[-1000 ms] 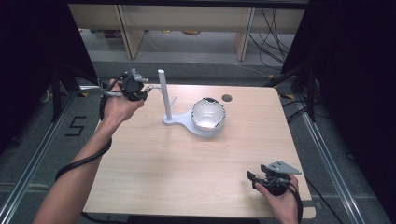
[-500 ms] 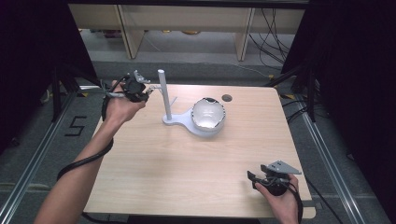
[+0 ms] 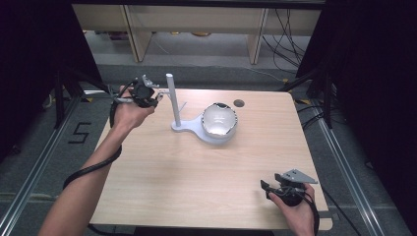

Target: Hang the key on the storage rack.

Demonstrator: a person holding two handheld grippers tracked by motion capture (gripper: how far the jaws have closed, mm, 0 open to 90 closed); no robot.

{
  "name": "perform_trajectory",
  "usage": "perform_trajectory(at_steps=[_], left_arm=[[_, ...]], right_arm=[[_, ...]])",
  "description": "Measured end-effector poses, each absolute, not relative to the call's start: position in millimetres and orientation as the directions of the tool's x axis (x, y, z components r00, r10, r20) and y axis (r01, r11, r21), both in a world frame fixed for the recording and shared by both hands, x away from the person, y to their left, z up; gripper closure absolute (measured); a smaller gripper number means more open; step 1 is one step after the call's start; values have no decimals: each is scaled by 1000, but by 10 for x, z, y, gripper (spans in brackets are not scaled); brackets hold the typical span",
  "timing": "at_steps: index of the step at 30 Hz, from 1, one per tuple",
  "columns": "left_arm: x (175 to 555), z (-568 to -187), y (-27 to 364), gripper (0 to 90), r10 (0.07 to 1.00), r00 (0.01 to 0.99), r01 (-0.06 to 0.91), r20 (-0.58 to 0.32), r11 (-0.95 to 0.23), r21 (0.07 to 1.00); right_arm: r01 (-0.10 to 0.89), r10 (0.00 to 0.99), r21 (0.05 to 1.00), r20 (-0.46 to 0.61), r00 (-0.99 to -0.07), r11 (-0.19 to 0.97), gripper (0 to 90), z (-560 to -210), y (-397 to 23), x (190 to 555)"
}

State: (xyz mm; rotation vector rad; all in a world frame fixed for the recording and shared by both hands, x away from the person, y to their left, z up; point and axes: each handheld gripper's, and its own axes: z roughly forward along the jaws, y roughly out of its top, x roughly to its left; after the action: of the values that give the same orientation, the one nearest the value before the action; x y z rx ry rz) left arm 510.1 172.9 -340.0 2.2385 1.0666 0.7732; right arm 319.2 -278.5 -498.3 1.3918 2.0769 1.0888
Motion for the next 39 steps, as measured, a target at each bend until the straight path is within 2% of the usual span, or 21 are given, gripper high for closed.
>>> perform_trajectory(at_steps=[9, 14, 15, 20, 28, 39], left_arm=[[5057, -3336, 1765, 759, 817, 515, 479, 261, -526, 703], [4987, -3354, 1795, 625, 820, 517, 457, 246, -508, 730], [4944, -3368, 1827, 567, 826, 514, 452, 232, -491, 745], [4837, -3436, 1930, 466, 828, 512, 442, 227, -481, 757], [4632, -3569, 2106, 373, 838, 502, 414, 213, -449, 792], [4298, -3831, 2283, 331, 862, 464, 398, 204, -409, 821]], right_arm=[[587, 905, 786, 87, -415, 193, 378, -4980, -2776, 3190], [593, 899, 779, 90, -428, 204, 377, -4972, -2788, 3188], [614, 914, 772, 115, -389, 164, 377, -4964, -2763, 3158], [609, 914, 773, 101, -393, 176, 377, -4964, -2770, 3162], [614, 915, 771, 106, -390, 172, 376, -4956, -2769, 3158], [613, 915, 771, 104, -391, 174, 376, -4956, -2768, 3157]])
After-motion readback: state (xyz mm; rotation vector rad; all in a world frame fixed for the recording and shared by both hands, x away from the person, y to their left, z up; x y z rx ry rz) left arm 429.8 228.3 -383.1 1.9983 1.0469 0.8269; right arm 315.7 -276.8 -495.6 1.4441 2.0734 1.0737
